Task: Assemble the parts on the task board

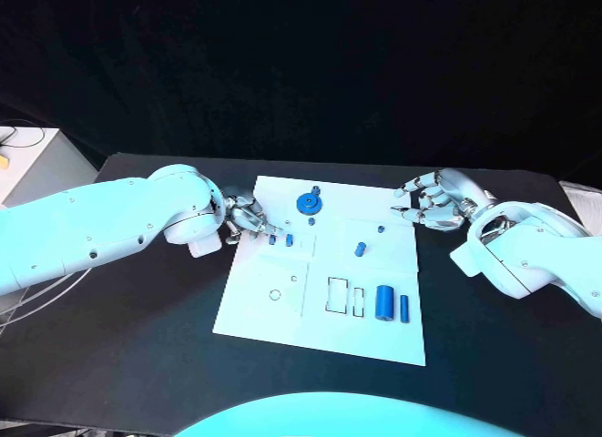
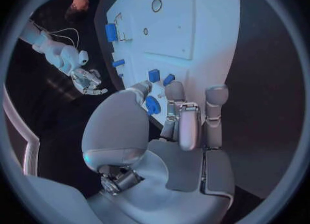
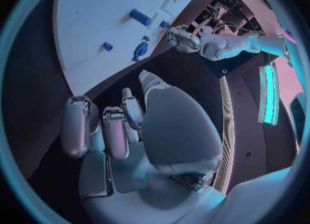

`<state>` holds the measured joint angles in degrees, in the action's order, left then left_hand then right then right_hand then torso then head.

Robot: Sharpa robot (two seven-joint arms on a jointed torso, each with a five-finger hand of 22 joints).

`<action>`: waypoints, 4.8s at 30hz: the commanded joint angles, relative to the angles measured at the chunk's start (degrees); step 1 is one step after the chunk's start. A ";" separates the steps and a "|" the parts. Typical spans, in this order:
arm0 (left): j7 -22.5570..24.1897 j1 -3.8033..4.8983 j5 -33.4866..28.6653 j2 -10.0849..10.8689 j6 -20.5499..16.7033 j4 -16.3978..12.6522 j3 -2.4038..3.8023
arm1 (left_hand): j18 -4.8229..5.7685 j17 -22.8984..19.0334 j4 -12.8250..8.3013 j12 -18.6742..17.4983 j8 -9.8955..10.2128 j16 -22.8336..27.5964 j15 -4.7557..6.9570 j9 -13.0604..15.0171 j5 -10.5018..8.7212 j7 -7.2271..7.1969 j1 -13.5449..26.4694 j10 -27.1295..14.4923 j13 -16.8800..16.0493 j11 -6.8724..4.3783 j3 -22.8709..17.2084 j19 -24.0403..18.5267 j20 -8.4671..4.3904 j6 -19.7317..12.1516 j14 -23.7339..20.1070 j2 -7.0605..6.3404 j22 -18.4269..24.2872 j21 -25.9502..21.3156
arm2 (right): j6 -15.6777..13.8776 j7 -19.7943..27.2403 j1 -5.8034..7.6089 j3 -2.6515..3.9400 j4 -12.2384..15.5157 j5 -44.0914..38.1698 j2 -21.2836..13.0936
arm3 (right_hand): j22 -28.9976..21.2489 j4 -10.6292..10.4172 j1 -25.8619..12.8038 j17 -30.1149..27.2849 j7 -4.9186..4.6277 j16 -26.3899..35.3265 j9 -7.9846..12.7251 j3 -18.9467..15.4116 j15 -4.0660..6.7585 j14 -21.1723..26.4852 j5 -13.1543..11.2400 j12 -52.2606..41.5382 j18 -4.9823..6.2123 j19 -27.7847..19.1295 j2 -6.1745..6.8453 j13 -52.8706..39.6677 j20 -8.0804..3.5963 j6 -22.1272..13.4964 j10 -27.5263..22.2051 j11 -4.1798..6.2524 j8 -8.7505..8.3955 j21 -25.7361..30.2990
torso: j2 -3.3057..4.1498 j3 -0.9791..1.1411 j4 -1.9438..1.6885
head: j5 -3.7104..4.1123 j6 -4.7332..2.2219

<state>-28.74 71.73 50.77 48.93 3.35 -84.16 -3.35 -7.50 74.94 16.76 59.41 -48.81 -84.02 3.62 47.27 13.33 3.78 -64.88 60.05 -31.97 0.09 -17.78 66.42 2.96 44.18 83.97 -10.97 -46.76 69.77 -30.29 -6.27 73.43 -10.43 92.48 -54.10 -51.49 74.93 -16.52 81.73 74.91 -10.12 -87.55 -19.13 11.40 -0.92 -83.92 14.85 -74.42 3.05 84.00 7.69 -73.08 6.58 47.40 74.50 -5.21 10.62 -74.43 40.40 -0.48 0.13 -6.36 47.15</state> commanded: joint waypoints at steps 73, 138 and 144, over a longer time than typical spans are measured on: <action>22.04 -0.22 35.98 -15.99 -6.44 11.33 -2.89 | -3.14 -28.14 -14.14 -14.20 19.75 5.99 -5.82 -30.56 -0.67 3.98 -18.13 -17.22 20.92 6.06 -16.62 -14.84 5.01 0.44 -16.63 -4.00 9.77 -5.04 | -1.05 2.33 -0.13 0.04 -0.34 0.33 0.39 | 3.39 0.16 -0.07 9.35 -0.10 0.76 0.13 1.09 0.21 -4.43 0.85 0.66 0.81 -0.96 0.31 0.84 -0.12 0.36 -1.09 -0.01 0.08 2.19 | 0.08 0.02 -0.04 | 2.10 -1.68; 24.30 -0.58 28.15 -7.71 -8.76 4.29 0.05 | -3.13 -24.26 -16.13 -27.70 26.15 1.26 -4.39 -31.21 -0.93 4.40 -16.43 -1.71 27.21 4.48 -19.95 -13.53 3.99 11.49 -10.92 -1.25 8.48 -1.79 | -0.84 2.00 -0.13 0.04 -0.41 0.11 0.17 | 3.59 0.10 -0.12 9.62 -0.06 0.62 0.09 1.36 0.24 -4.52 1.13 0.37 0.74 -0.82 0.31 0.60 -0.15 0.62 -0.76 0.03 0.22 1.92 | -0.12 0.06 -0.11 | 1.97 -1.72; 22.97 -0.57 28.10 -6.78 -6.56 4.16 0.21 | -3.12 -24.26 -16.02 -28.07 26.30 1.23 -4.40 -31.15 -0.97 4.39 -16.18 -1.51 27.24 4.48 -19.81 -13.51 4.00 11.63 -10.87 -1.29 8.52 -1.83 | -0.80 1.96 -0.13 0.04 -0.50 0.11 0.19 | 3.63 0.08 -0.21 9.62 -0.03 0.63 0.07 1.46 0.27 -4.53 1.20 0.22 0.73 -0.78 0.39 0.48 -0.16 0.77 -0.60 0.06 0.31 1.89 | -0.04 0.02 -0.11 | 1.80 -1.74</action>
<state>-4.79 71.13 79.64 42.12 -5.41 -79.89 -3.20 -9.72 50.75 0.71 31.73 -22.70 -82.49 -0.72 16.05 12.67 8.19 -81.71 58.18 -4.82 4.51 -37.79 52.63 6.97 55.43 72.80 -12.37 -38.32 67.63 -31.62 -4.65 73.33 -10.41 91.98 -53.61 -51.31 74.92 -16.44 81.73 74.91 -10.10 -86.88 -19.08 12.43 -0.92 -83.92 15.76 -73.91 3.05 83.28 7.69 -72.49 6.47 47.83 73.48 -5.17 10.62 -72.34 40.29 -0.43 0.02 -4.46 45.42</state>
